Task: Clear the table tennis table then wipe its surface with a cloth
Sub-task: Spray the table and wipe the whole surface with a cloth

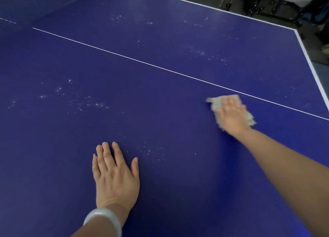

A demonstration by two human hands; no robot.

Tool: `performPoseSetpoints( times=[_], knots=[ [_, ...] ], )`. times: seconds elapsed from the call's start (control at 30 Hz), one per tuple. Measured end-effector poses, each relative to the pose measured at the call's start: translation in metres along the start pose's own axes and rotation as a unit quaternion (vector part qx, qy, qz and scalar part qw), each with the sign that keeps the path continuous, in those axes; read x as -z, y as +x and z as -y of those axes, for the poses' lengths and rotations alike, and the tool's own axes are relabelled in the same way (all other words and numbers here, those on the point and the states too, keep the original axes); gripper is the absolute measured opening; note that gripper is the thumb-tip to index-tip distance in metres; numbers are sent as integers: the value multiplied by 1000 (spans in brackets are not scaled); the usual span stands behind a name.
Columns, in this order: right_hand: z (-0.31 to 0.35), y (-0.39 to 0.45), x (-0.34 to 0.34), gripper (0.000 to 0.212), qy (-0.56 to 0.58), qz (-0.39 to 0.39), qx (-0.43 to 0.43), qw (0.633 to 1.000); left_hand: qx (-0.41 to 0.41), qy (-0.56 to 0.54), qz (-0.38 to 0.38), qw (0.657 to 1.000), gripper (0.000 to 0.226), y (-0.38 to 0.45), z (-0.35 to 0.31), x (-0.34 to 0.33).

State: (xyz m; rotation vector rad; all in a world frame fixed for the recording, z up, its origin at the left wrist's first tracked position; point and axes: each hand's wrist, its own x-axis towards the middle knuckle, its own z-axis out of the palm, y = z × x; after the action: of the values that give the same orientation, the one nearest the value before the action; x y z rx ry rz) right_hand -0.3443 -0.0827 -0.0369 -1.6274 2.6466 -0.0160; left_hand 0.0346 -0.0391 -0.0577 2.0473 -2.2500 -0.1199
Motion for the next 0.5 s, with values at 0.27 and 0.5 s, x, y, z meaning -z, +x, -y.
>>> performPoseSetpoints(
  times=[0.27, 0.5],
  knots=[
    [28, 35, -6, 60, -6, 28, -93, 995, -2, 4, 5, 1000, 76, 0, 0, 1],
    [-55, -9, 8, 61, -46, 77, -127, 988, 5, -19, 22, 1000, 77, -1, -1, 6]
  ],
)
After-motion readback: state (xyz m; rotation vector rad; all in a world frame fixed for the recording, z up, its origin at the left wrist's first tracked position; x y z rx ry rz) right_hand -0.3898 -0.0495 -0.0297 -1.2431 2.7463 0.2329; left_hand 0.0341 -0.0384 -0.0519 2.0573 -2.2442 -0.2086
